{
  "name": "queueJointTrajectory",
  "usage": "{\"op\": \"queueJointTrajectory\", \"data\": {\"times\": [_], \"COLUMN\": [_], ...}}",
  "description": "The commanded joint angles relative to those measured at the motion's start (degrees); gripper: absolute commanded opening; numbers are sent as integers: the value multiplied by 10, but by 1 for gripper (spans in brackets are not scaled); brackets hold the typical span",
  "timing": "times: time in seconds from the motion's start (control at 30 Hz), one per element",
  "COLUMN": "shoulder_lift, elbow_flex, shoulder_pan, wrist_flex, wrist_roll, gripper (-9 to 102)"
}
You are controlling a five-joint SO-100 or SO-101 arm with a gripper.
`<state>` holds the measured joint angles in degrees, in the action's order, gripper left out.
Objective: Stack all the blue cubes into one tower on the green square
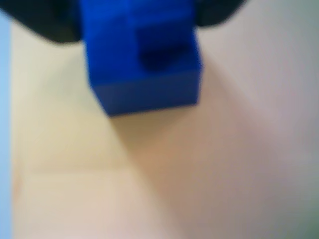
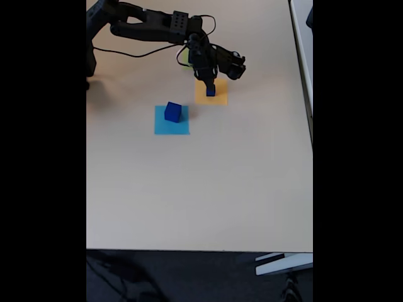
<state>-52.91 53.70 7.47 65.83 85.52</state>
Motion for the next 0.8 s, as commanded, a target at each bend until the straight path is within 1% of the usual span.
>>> {"op": "queueJointTrajectory", "data": {"times": [0.0,0.13,0.27,0.33,0.4,0.47,0.63,0.73,0.77], "shoulder_lift": [-33,-34,-38,-30,-16,-8,1,2,2], "elbow_flex": [-50,-98,-157,-196,-223,-223,-197,-177,-171], "shoulder_pan": [-7,-23,-52,-70,-91,-110,-139,-148,-150], "wrist_flex": [-4,-11,-41,-54,-55,-61,-66,-65,-63], "wrist_roll": [4,16,39,65,113,156,208,227,231], "gripper": [14,15,16,16,15,16,16,31,32]}}
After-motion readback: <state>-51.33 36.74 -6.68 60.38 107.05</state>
